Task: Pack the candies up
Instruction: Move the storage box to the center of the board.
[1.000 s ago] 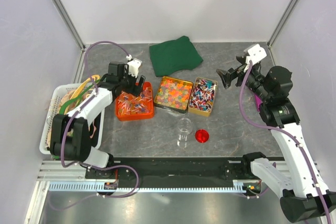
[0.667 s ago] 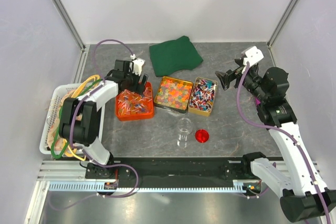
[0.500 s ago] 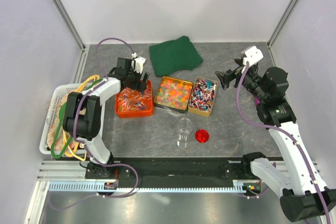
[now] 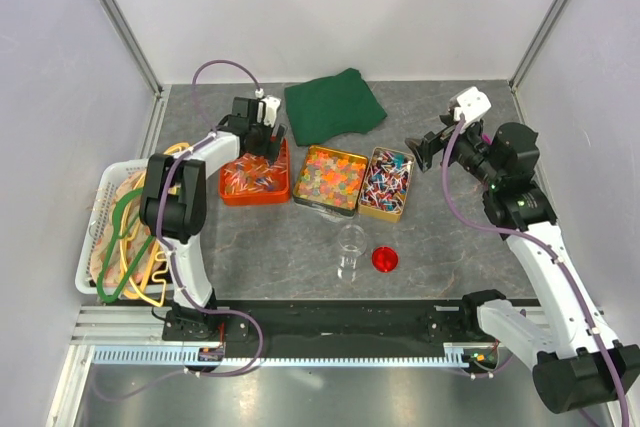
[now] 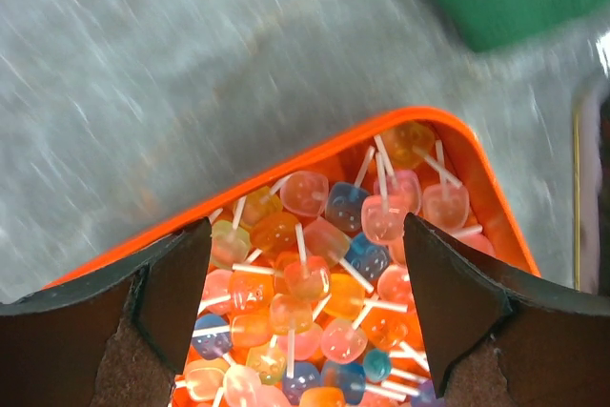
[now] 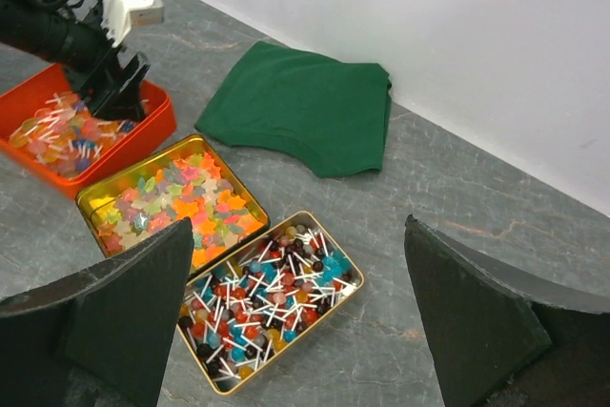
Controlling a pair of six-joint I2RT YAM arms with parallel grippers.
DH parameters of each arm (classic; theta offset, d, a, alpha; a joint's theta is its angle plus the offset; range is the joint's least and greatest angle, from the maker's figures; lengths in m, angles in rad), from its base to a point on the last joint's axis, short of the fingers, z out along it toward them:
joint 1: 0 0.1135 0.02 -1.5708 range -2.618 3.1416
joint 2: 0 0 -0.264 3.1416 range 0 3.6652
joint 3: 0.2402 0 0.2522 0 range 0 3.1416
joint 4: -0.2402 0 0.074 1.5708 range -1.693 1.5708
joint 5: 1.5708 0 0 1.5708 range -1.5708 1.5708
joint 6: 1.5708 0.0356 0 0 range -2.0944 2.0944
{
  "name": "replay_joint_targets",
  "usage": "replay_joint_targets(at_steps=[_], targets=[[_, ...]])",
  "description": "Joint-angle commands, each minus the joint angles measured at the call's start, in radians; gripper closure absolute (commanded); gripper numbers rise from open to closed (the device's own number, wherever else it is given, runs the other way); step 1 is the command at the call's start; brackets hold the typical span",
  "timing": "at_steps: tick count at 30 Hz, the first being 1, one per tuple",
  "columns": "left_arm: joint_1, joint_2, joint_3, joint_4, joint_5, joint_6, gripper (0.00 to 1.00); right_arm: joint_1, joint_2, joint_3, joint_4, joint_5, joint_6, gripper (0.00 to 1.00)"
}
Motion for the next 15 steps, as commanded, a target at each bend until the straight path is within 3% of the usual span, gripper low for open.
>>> replay_joint_targets(at_steps=[1,9,15], targets=[[0.009,0.091,0.17,0.039,-0.088,0.002,0.12,-0.003,0.015,0.002,0.016,-0.039,-0.011,0.02],[0.015,0.312,0.496,-0.048,-0.152,0.03,0.12,-0.003,0.055,0.014,-0.007,-0.059,-0.024,0.02],[0.017,0.52,0.827,-0.129,-0.216,0.058,0.12,0.0,0.073,0.022,-0.02,-0.061,-0.038,0.02]])
